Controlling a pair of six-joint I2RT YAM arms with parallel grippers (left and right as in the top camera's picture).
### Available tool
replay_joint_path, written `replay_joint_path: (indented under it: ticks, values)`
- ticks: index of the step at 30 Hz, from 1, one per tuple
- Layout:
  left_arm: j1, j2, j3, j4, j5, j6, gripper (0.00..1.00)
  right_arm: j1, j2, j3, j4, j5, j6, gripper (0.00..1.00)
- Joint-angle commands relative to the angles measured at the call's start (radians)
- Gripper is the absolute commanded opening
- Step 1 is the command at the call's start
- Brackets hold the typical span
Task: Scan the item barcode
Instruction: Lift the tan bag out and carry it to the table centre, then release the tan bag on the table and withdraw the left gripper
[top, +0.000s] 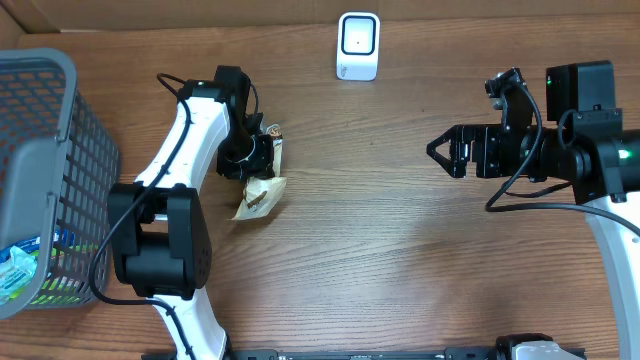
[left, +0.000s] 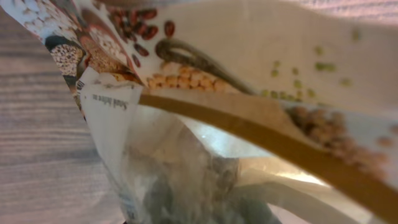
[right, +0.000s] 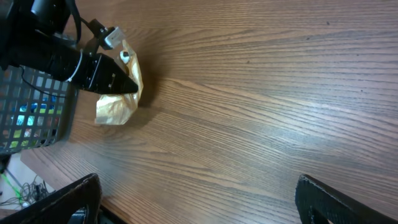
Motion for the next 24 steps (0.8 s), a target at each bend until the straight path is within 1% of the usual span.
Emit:
replay_joint_path:
  ticks: [1, 4, 6, 9, 11, 14, 16, 18, 24]
  values:
    - [-0.014, 0.000, 0.000, 0.011, -0.005, -0.008, 0.10, 0.007, -0.014, 0.030, 0.003, 0.005, 0.002, 1.00]
    - [-0.026, 0.000, 0.000, 0.011, 0.002, -0.002, 0.10, 0.007, -0.014, 0.030, 0.003, 0.005, 0.002, 1.00]
    - [-0.031, 0.000, 0.000, 0.008, 0.002, -0.002, 0.23, 0.007, -0.014, 0.030, 0.003, 0.006, 0.002, 1.00]
    - [-0.033, 0.000, 0.000, -0.005, 0.003, 0.001, 0.49, 0.007, -0.014, 0.030, 0.004, 0.006, 0.002, 1.00]
    - [-0.033, 0.000, 0.002, -0.018, 0.003, 0.002, 0.59, 0.007, -0.013, 0.030, 0.007, 0.006, 0.002, 1.00]
    - [-0.032, 0.000, 0.034, -0.051, 0.002, 0.039, 0.68, 0.007, -0.014, 0.030, 0.011, 0.006, 0.002, 1.00]
    - [-0.031, 0.000, 0.087, -0.087, 0.002, 0.064, 0.70, 0.007, -0.013, 0.030, 0.012, 0.006, 0.002, 1.00]
    - [-0.027, 0.000, 0.169, -0.133, 0.002, 0.081, 0.70, 0.007, -0.014, 0.030, 0.012, 0.005, 0.002, 1.00]
    - [0.000, -0.004, 0.556, -0.319, -0.001, 0.089, 0.69, 0.007, -0.014, 0.030, 0.011, 0.005, 0.002, 1.00]
